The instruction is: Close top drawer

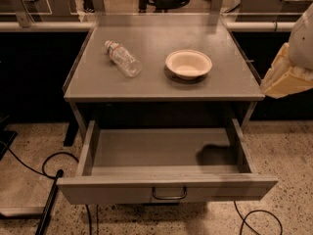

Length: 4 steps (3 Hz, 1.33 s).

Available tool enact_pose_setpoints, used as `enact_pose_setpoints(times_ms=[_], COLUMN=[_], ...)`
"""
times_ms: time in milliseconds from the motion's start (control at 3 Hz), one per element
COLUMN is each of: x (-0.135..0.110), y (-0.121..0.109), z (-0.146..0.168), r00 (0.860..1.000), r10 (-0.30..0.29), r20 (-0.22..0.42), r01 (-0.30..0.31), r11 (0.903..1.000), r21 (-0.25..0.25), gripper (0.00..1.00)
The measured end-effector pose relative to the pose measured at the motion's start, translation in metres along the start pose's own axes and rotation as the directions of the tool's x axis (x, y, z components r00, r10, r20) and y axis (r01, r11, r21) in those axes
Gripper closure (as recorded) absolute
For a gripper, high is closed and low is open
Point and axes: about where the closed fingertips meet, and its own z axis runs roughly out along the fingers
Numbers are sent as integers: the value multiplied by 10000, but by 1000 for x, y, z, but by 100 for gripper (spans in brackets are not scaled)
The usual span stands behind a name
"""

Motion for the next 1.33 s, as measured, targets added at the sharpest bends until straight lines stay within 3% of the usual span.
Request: enact_pose_setpoints(times_ms=[333,667,1000,1333], x=[12,29,40,47], y=[17,59,112,126], z=[10,35,74,87], r00=[9984,9899,9766,9725], r10=[445,1056,1456,1436], r20=[-337,-949,-1581,-1832], r01=[-452,-1130,-1741,-1827], r11=[9988,9907,9672,9585], r21=[-191,-757,-1852,-2187], gripper=[100,100,100,100])
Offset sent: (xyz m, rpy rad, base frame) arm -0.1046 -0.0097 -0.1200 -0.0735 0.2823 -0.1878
